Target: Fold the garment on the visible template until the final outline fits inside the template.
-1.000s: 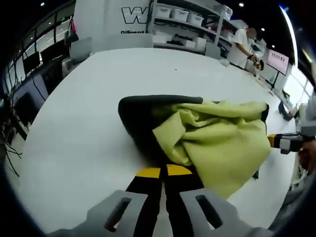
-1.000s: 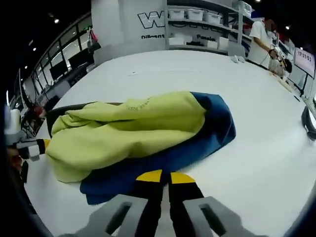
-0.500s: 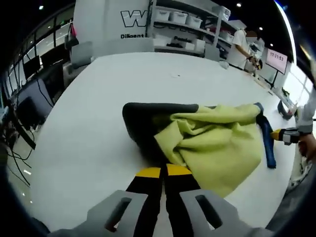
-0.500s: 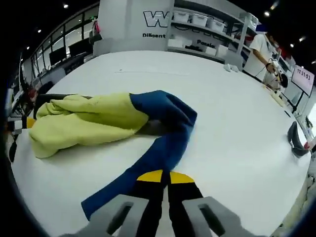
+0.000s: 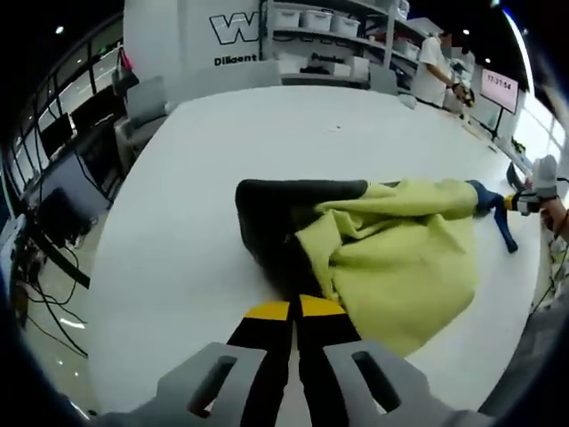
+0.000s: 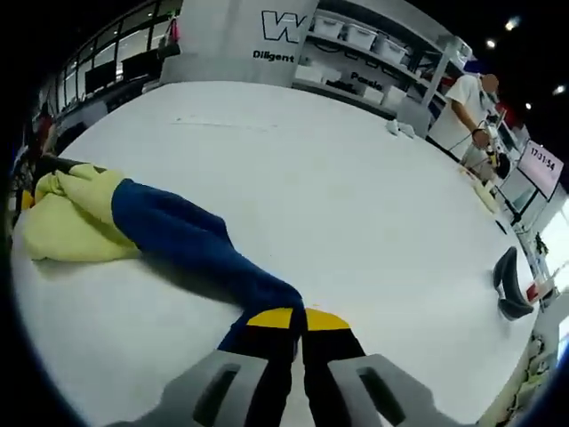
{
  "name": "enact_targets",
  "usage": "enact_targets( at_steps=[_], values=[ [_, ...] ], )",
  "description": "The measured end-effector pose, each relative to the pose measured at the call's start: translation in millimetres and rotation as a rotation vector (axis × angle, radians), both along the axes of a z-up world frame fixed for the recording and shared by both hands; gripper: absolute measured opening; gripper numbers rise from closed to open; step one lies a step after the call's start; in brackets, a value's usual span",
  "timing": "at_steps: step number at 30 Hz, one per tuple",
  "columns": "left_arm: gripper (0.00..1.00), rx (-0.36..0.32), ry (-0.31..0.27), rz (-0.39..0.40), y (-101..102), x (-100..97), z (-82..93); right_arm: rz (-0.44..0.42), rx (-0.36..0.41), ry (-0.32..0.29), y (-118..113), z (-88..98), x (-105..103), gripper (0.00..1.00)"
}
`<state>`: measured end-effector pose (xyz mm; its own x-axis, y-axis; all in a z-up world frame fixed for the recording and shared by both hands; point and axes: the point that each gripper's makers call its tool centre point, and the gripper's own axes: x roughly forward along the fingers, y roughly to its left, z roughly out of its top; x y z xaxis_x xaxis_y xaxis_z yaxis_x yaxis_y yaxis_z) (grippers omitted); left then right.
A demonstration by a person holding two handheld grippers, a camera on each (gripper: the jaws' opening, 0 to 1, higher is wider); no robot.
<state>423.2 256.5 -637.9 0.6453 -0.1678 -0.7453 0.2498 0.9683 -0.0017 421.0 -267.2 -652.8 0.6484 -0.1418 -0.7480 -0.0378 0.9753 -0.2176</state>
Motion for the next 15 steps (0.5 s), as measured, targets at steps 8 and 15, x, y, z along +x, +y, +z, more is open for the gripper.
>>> enact_targets(
  at_steps=[8, 15],
  values=[
    [0.01, 0.106, 0.024, -0.004, 28.7, -3.0, 1.9, 0.022, -0.008, 0.018, -10.1, 2.9, 20.6, 0.0],
    [0.01, 0.183, 0.028, 0.033, 63.4, -2.5, 9.0, 0.041, -0.022, 0.025, -18.3, 4.0, 37.3, 0.0]
  ],
)
